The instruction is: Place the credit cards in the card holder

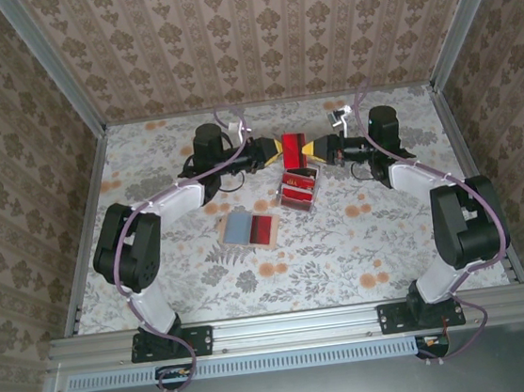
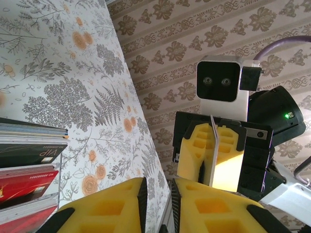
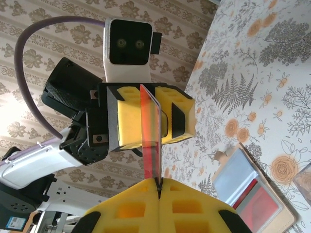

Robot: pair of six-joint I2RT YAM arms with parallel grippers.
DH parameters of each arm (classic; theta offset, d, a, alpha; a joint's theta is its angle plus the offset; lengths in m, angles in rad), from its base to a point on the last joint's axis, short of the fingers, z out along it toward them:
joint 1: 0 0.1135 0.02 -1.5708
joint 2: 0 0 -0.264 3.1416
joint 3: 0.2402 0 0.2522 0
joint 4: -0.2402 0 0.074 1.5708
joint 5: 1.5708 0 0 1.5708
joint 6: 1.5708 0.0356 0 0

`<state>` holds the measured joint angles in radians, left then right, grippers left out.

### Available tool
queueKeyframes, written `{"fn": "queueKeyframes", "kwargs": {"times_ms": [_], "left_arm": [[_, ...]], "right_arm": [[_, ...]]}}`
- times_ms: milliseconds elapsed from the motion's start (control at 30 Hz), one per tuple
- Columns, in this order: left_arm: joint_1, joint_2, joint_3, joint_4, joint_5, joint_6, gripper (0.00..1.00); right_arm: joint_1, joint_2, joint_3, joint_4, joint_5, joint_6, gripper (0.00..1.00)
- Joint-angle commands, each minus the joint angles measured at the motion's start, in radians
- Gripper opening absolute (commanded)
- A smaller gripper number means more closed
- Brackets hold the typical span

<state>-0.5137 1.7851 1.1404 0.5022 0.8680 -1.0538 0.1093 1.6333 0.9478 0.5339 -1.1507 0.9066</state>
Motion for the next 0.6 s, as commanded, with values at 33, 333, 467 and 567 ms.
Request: {"fn": "queueKeyframes", "kwargs": {"times_ms": [33,333,467,567], "left_arm": [[0.026,-0.052,0.022,-0.011,0.032,0.042,0.26],[0.051,-0.050,0.004,0.090,0.086,-0.041,0.29],[0.037,-0.018,0.028,0.139,0.133,-0.081,0.30],[0.036,-0.006,0.028,0.178,0.154,-0.104,0.30]], "right_arm": [[-0.003,0.014,0.026,-0.037,0.025,-0.035,0.03],[-0.002,0.005,0.005,0.005,-0.004,-0.017,0.03],[0.000,0.004,0.007,0.026,-0.021,-0.004,0.03],[0.000,0.001,0.009,0.038,-0.030,0.005,0.03]]}}
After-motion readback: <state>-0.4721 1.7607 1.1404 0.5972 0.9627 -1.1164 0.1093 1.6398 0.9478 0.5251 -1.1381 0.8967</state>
